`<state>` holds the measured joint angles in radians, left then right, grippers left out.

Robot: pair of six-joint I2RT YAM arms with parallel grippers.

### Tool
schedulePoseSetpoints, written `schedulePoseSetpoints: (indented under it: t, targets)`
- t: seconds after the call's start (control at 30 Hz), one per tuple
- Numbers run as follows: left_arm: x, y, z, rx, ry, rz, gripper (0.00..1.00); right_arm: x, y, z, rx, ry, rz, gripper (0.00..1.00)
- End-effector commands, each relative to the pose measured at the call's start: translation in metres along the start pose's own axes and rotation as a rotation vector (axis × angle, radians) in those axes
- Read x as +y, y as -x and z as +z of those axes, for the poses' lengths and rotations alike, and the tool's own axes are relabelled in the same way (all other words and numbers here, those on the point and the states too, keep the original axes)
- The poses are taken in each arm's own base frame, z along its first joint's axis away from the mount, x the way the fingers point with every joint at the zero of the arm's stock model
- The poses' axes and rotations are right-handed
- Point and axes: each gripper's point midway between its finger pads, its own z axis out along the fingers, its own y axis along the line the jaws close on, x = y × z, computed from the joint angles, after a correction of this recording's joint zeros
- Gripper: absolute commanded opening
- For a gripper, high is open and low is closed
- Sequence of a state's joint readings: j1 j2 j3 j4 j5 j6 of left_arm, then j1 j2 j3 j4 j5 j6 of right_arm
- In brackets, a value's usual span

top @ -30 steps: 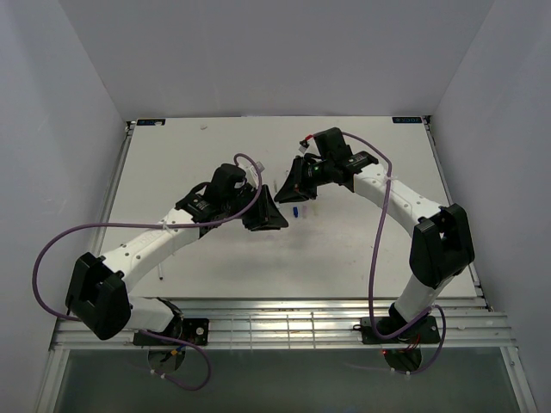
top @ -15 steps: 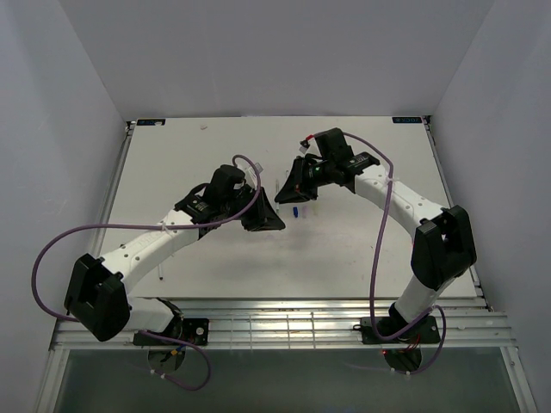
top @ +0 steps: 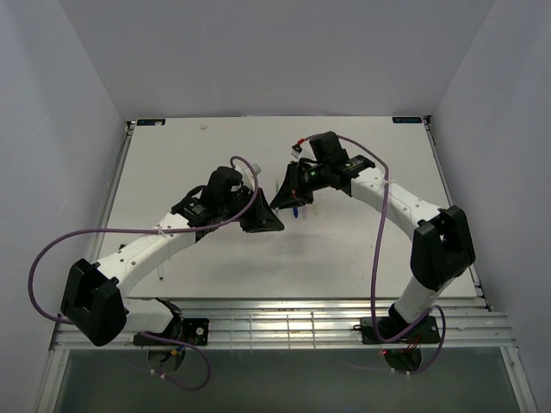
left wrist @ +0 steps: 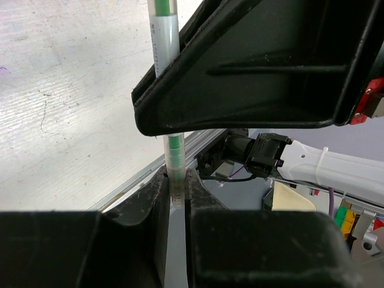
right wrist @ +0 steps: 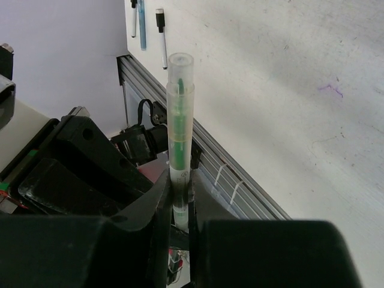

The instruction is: Open the pen caps

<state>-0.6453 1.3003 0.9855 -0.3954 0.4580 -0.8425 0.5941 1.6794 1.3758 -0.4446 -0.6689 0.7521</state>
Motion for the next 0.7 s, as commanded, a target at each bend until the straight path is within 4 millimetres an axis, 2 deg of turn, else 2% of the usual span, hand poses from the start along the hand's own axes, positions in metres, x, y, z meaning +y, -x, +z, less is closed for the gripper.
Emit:
schedulePoseSetpoints:
  t: [0.0,0.1,0.17,0.2,0.27,0.3,0.33,0.37,0.4,0.43,0.47,0.5,0.53,0.57,0.6,0.67]
  targets:
    - [-0.008,-0.006,-0.009,-0.003,-0.039,0.012,0.0,0.014,-0.003,-0.003,-0.002,0.036,-0.037,0.08]
    - [-0.007,-0.017,-0.007,0.039,-0.079,0.002,0.0,0.014,0.008,-0.002,-0.037,0.017,-0.054,0.08]
    - [-0.013,-0.025,-0.008,0.064,-0.132,0.005,0.0,0.02,0.026,-0.002,-0.077,0.013,-0.07,0.08]
    - [-0.008,-0.034,-0.01,0.077,-0.138,-0.016,0.0,0.018,0.035,0.002,-0.087,0.008,-0.067,0.08]
    - [-0.006,-0.041,-0.011,0.092,-0.155,-0.023,0.0,0.032,0.061,-0.004,-0.143,0.026,-0.094,0.08]
    - [-0.003,-0.048,-0.013,0.098,-0.154,-0.017,0.0,0.024,0.073,0.0,-0.156,0.011,-0.08,0.08]
    - [-0.001,-0.051,-0.014,0.096,-0.148,-0.012,0.0,0.032,0.086,-0.004,-0.183,0.022,-0.091,0.08]
    - [0.003,-0.051,-0.014,0.074,-0.122,-0.006,0.0,0.033,0.096,-0.005,-0.205,0.025,-0.077,0.08]
    - [0.006,-0.055,-0.015,0.069,-0.104,-0.001,0.0,0.023,0.108,-0.002,-0.226,0.005,-0.052,0.08]
    - [0.013,-0.06,-0.018,0.071,-0.068,-0.004,0.0,0.023,0.116,-0.001,-0.242,0.009,-0.039,0.08]
    - [0.02,-0.059,-0.018,0.045,-0.023,-0.004,0.0,0.032,0.128,-0.004,-0.269,0.03,-0.026,0.08]
    - [0.024,-0.066,-0.018,0.055,0.001,0.0,0.0,0.021,0.138,0.003,-0.268,0.014,0.007,0.08]
    - [0.031,-0.071,-0.021,0.053,0.033,-0.007,0.0,0.019,0.144,0.005,-0.273,0.001,0.025,0.08]
    - [0.038,-0.069,-0.021,0.015,0.082,-0.002,0.0,0.031,0.157,-0.002,-0.307,-0.001,0.013,0.08]
    - [0.038,-0.077,-0.022,0.023,0.093,0.006,0.0,0.013,0.159,0.009,-0.289,-0.056,0.053,0.08]
    - [0.044,-0.082,-0.026,0.007,0.125,-0.02,0.0,0.015,0.167,0.011,-0.301,-0.063,0.044,0.08]
